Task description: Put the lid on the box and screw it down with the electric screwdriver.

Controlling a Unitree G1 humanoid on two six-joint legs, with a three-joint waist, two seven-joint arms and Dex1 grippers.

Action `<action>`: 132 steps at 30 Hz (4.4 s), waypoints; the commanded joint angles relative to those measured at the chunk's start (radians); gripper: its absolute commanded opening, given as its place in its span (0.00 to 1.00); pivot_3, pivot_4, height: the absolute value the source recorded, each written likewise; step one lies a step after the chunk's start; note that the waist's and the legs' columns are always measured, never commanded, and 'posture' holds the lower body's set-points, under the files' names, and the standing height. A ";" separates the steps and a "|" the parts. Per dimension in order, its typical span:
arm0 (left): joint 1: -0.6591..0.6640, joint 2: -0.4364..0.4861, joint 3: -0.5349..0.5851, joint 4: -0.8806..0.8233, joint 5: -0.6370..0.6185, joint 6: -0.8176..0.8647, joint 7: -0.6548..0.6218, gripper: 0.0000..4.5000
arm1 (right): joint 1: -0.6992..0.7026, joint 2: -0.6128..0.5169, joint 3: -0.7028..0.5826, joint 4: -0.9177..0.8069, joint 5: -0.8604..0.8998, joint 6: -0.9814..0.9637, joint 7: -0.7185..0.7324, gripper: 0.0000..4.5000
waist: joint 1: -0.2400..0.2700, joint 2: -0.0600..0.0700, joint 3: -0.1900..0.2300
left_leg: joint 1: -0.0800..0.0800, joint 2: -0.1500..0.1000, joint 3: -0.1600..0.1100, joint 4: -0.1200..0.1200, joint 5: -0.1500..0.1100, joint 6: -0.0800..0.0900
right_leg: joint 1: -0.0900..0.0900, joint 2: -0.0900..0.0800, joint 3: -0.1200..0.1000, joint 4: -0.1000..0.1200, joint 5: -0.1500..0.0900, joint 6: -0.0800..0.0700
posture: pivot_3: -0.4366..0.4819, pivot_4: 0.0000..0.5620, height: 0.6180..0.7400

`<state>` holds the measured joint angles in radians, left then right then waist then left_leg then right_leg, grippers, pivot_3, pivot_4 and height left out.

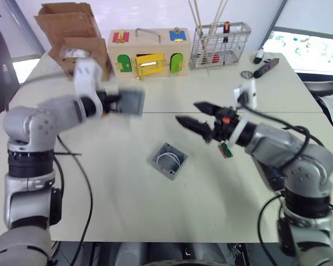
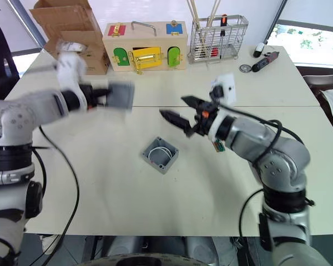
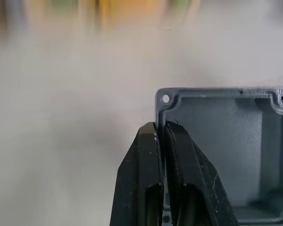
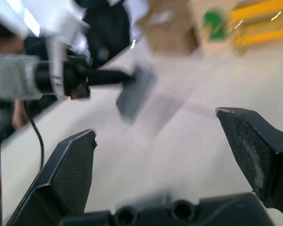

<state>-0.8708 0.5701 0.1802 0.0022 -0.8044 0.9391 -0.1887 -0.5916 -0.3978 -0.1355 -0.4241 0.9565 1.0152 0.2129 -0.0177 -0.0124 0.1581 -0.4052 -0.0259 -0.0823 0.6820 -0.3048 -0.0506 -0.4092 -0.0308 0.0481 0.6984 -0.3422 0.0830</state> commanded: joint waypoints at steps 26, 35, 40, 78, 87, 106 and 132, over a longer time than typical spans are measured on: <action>0.010 -0.195 -0.087 0.013 0.225 -0.336 -0.284 0.00 | -0.237 0.127 -0.001 0.172 -0.051 -0.020 -0.086 0.89 | -0.028 0.001 0.000 | -0.002 0.000 0.000 0.001 0.000 0.001 | -0.003 0.000 0.000 0.001 0.000 0.000 | 0.48 0.27 1.00; 0.003 -0.195 -0.078 0.017 0.225 -0.332 -0.298 0.00 | -0.229 0.141 0.003 0.162 -0.064 -0.022 -0.083 0.26 | -0.029 0.001 0.000 | -0.002 0.000 0.000 0.001 0.000 0.001 | -0.003 0.000 0.000 0.002 0.000 0.000 | 0.48 0.27 1.00; 0.006 -0.191 -0.077 0.015 0.225 -0.330 -0.306 0.00 | -0.227 0.148 -0.001 0.158 -0.066 -0.017 -0.085 0.04 | -0.028 0.001 0.000 | -0.002 0.000 0.000 0.001 0.000 0.001 | -0.003 0.000 0.000 0.001 0.000 0.000 | 0.48 0.27 1.00; 0.078 0.095 -0.263 0.029 0.120 -0.039 -0.982 0.99 | 0.398 -0.312 0.525 0.078 -1.722 -1.434 -0.061 0.04 | -0.020 0.000 0.000 | -0.001 0.000 0.000 0.003 0.000 0.001 | -0.001 0.002 0.001 0.002 0.000 0.001 | 0.48 0.27 1.00; 0.121 0.074 -0.332 -0.023 0.168 -0.079 -1.008 0.99 | 0.424 -0.293 0.511 0.137 -1.773 -1.497 -0.086 0.04 | -0.024 0.000 0.000 | -0.001 0.000 0.000 0.003 0.000 0.001 | 0.000 0.003 0.001 0.002 0.000 0.001 | 0.48 0.27 1.00; 0.197 0.062 -0.405 -0.043 0.257 -0.155 -1.031 0.99 | 0.440 -0.274 0.510 0.196 -1.823 -1.578 -0.100 0.04 | -0.023 0.001 0.000 | 0.002 0.000 0.000 0.002 0.000 0.001 | 0.002 0.003 0.002 0.002 0.000 0.001 | 0.48 0.27 1.00; 0.228 0.011 -0.494 0.001 0.396 -0.276 -1.063 0.01 | 0.476 -0.257 0.511 0.209 -1.863 -1.582 -0.122 0.04 | -0.020 0.000 -0.001 | 0.004 0.000 0.000 0.003 -0.001 0.001 | 0.005 0.003 0.002 0.002 0.000 0.001 | 0.48 0.27 1.00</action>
<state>-0.6606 0.5831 -0.2887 0.0176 -0.4345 0.6814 -1.2490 -0.1276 -0.6526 0.3767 -0.2097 -0.9010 -0.5529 0.0851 -0.0373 -0.0119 0.1574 -0.3999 -0.0261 -0.0823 0.6844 -0.3054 -0.0496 -0.4029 -0.0282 0.0497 0.7004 -0.3426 0.0836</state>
